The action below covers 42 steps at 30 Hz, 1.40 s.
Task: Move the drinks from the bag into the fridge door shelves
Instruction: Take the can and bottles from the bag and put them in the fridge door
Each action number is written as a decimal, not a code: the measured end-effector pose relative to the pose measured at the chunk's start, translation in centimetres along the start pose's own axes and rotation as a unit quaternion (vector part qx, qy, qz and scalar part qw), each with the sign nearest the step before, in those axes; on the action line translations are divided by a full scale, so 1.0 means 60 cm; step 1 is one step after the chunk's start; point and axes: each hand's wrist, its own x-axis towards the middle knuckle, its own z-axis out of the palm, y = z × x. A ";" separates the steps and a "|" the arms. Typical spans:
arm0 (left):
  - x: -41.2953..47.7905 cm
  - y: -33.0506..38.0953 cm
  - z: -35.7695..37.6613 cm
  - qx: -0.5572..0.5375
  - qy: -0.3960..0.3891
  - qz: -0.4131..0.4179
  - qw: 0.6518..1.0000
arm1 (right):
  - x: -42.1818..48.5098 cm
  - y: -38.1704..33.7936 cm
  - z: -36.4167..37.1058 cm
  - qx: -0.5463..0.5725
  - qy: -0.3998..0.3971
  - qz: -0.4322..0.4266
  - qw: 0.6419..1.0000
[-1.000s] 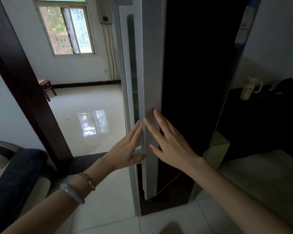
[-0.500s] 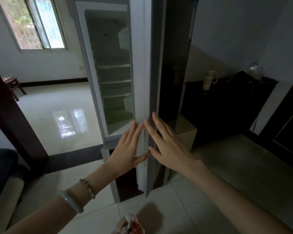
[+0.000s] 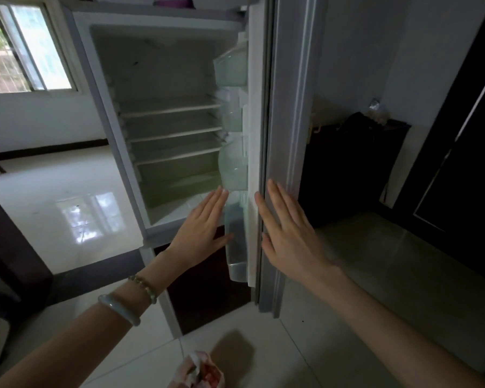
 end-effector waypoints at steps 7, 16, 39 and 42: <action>0.089 -0.035 0.029 -0.001 -0.022 -0.011 1.000 | 0.043 0.016 0.027 -0.018 -0.018 0.018 1.000; 0.209 -0.045 0.084 0.000 0.013 0.099 0.995 | 0.097 0.058 0.074 -0.103 -0.020 0.035 0.994; 0.447 0.059 0.197 -0.019 0.007 0.238 0.971 | 0.059 0.339 0.107 -0.217 -0.092 0.230 0.944; 0.479 0.088 0.214 -0.014 0.025 0.237 0.971 | 0.063 0.397 0.116 -0.211 -0.099 0.238 0.943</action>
